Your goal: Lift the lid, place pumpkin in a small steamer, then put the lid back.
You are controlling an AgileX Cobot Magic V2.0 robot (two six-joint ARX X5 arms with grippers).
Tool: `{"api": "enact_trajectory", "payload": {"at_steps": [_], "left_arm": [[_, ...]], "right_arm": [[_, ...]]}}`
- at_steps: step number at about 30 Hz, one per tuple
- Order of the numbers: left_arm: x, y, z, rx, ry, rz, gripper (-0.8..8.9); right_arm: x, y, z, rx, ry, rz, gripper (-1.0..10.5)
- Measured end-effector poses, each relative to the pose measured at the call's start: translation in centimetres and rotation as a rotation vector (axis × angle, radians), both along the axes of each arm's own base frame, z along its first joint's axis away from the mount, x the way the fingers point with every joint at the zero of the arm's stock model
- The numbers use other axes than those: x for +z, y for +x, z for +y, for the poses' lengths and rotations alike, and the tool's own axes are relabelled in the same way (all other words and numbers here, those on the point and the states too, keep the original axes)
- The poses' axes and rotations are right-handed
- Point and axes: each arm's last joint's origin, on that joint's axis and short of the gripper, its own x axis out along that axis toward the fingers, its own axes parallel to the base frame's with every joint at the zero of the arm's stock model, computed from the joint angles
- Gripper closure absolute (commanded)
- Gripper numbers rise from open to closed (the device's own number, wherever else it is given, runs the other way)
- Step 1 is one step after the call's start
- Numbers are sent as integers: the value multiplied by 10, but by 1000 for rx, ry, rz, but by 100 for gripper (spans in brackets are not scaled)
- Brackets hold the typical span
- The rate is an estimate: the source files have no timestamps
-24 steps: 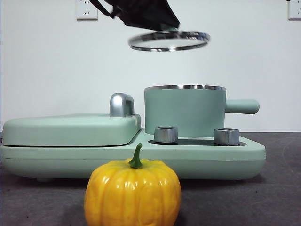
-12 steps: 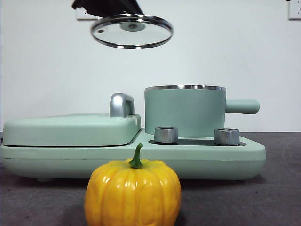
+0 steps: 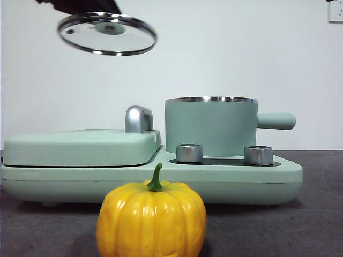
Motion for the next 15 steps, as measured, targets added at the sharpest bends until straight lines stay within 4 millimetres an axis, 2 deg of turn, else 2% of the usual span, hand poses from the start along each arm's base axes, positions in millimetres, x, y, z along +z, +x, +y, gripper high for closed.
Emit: {"api": "enact_trajectory", "payload": {"at_steps": [8,13,15], "left_arm": [[-13,-27,32,82,0,2,803],[-16,-42,41,118,-33,21,803],[-15,-45,43,137,-48,37,803]], "right_arm": [[-3,-2,4,32,-9,37,719],[-10,-1,18,123,-28,98,714],[-14,0,26,173,-42,133,678]]}}
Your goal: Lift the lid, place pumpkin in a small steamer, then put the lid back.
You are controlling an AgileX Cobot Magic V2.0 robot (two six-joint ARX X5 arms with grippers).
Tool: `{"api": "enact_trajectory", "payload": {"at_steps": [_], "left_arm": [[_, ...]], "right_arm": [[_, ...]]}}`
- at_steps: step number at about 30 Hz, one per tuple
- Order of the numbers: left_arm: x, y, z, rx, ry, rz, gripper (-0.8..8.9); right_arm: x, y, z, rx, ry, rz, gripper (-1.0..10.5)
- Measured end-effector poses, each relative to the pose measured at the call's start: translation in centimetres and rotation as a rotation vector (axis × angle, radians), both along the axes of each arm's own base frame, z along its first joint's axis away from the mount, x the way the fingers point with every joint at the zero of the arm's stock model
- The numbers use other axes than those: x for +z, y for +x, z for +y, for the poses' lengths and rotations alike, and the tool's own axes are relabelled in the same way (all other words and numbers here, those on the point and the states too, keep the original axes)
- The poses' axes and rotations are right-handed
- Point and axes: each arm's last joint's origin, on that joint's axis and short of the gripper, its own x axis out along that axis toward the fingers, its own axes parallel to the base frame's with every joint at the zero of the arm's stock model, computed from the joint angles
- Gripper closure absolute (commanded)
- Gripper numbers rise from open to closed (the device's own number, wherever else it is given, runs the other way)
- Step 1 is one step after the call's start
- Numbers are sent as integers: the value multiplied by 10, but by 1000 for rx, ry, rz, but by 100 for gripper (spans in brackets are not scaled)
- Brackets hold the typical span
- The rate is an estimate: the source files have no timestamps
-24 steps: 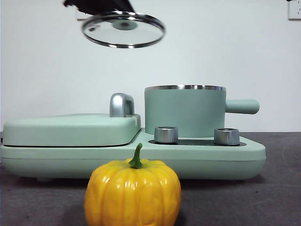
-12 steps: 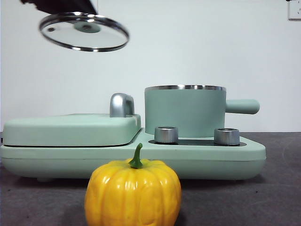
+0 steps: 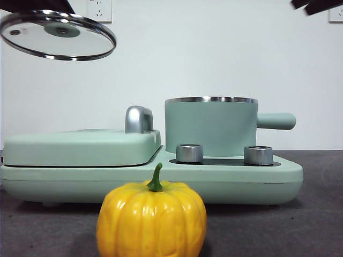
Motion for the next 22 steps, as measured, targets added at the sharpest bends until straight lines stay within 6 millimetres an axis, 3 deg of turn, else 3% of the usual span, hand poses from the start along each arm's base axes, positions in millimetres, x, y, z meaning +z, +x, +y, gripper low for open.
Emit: {"api": "enact_trajectory", "payload": {"at_steps": [13,22], "left_arm": [[4,-8,6,85,5,-3,804],[4,-8,6,85,4,-2,804]], "right_arm": [[-32,-6,70,329,-149,170,588],[-55,-16,104,437,-271,234,574]]}}
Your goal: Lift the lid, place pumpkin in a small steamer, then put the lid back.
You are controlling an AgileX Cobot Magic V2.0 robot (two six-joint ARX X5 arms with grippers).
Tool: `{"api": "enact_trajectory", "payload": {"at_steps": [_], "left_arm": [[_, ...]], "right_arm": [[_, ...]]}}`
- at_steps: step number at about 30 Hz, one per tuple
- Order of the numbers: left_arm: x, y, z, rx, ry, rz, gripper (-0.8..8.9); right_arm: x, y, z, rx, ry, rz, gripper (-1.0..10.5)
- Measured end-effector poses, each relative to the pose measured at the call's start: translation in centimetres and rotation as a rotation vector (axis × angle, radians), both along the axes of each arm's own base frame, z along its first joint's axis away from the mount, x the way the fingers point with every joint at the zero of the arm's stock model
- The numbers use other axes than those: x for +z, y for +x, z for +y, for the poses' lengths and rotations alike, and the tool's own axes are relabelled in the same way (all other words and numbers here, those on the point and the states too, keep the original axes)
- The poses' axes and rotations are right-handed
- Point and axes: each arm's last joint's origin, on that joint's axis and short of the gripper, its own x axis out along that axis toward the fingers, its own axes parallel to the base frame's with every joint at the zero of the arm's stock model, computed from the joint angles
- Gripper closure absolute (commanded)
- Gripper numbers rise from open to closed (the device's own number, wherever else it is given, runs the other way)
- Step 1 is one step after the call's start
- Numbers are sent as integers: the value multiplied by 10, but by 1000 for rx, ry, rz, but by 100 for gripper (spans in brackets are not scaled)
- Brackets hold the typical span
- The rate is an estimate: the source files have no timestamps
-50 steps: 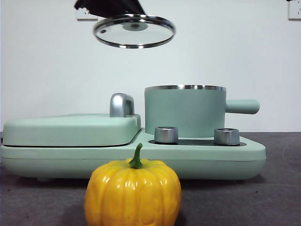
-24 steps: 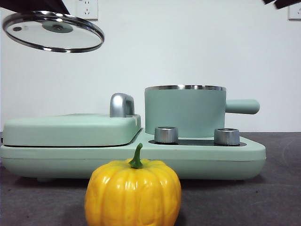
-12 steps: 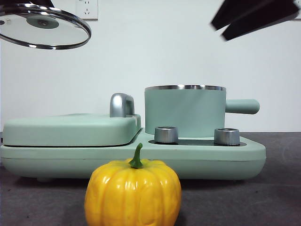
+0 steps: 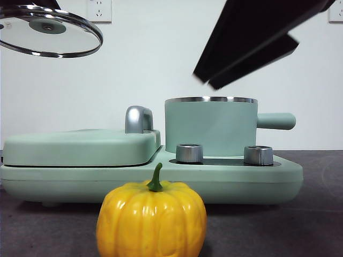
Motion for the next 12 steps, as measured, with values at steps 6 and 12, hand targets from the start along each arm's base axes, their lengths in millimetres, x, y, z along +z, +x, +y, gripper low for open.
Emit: {"api": "enact_trajectory", "payload": {"at_steps": [6,12], "left_arm": [[0,0,0,0,0,0,804],[0,0,0,0,0,0,804]], "right_arm": [[-18,-1,18,43,-73,36,540],[-30,7,32,49,-78,39,495]]}}
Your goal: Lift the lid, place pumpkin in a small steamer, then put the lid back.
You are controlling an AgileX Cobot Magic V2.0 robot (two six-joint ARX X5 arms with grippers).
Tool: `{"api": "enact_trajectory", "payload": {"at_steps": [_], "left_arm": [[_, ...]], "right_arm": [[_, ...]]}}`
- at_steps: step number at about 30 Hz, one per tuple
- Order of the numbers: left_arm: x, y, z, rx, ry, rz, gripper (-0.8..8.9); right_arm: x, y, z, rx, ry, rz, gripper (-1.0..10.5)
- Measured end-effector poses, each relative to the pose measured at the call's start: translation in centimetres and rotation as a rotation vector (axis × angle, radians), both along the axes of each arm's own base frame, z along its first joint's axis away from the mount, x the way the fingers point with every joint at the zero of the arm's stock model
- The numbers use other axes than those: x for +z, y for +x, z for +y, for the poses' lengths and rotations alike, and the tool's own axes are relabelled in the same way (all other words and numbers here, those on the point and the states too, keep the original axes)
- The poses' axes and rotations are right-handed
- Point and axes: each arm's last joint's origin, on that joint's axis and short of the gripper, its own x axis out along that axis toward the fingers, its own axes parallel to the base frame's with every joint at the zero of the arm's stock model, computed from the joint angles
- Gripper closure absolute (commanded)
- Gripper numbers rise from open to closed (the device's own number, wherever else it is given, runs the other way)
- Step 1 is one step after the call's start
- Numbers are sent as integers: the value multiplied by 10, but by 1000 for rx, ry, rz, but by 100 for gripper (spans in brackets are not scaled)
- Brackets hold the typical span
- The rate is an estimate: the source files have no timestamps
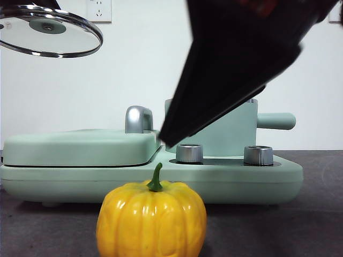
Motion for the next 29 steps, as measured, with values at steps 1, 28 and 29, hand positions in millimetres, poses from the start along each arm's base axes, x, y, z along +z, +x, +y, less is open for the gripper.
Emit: {"api": "enact_trajectory", "payload": {"at_steps": [1,28,29], "left_arm": [[0,0,0,0,0,0,804],[0,0,0,-2,3,-2,804],[0,0,0,-2,3,-2,804]], "right_arm": [[-2,1,2,0,3,-1,488],[-41,13,22,-9,-95,87,455],[-44,14,22,-16,-103,97,470]]}}
